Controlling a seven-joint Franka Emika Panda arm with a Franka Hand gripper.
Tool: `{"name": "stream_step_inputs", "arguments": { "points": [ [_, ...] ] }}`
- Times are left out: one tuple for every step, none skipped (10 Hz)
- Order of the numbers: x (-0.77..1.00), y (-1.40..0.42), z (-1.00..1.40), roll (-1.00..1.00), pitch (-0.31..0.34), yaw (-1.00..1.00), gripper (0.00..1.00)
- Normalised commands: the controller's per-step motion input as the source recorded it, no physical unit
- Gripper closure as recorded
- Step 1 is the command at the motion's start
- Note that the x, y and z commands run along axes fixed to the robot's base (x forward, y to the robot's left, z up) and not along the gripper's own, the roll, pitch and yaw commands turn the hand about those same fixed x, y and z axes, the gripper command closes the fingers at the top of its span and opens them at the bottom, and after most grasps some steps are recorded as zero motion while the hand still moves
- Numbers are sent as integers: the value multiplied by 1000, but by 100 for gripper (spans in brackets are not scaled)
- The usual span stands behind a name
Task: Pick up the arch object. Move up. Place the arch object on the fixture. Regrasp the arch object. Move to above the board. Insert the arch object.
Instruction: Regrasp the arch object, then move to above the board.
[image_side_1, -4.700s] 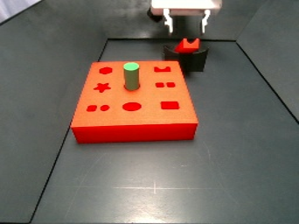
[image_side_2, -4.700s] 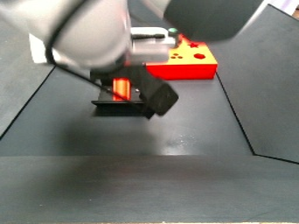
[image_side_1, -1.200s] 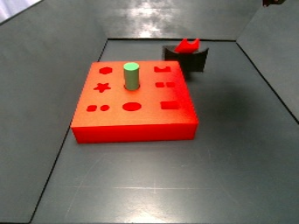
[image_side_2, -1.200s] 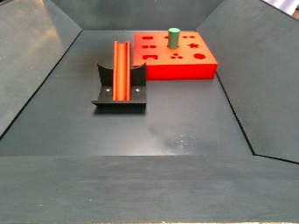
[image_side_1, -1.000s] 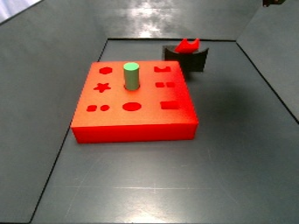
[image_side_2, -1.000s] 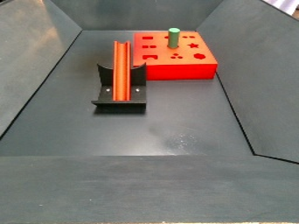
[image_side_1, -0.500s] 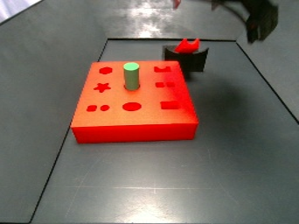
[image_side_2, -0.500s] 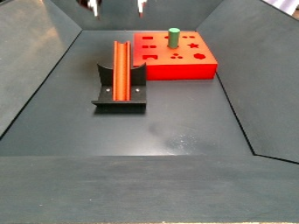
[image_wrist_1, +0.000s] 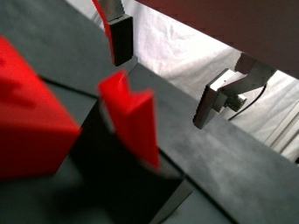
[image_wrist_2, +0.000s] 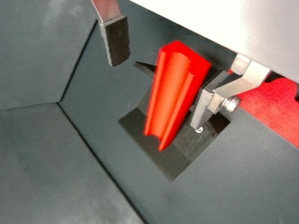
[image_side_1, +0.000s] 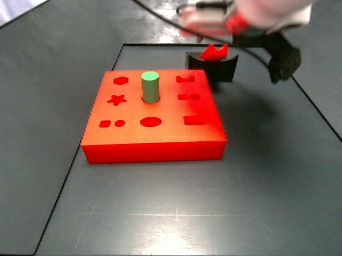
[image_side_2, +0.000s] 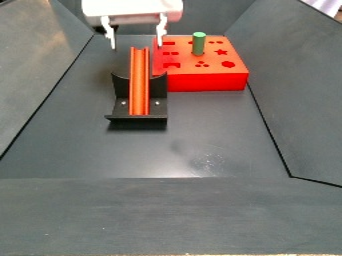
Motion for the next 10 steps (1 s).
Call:
{"name": "stream_step_inputs", "arguments": {
  "points": [
    [78, 8, -636, 63, -39, -54, 0],
    [75, 3, -362, 61, -4, -41, 0],
    [75, 1, -259, 64, 8, -36, 0],
    [0, 0, 0, 0, 0, 0, 100],
    [106, -34, 1000, -127, 275, 21, 100],
    [105, -35, 1000, -130, 276, 28, 100],
    [102, -33, 1000, -115, 277, 71, 100],
    [102, -34, 1000, -78, 252, 135, 100],
    [104, -36, 1000, -40, 224, 179, 100],
    [107, -38, 1000, -24, 195, 196, 100]
  ]
}}
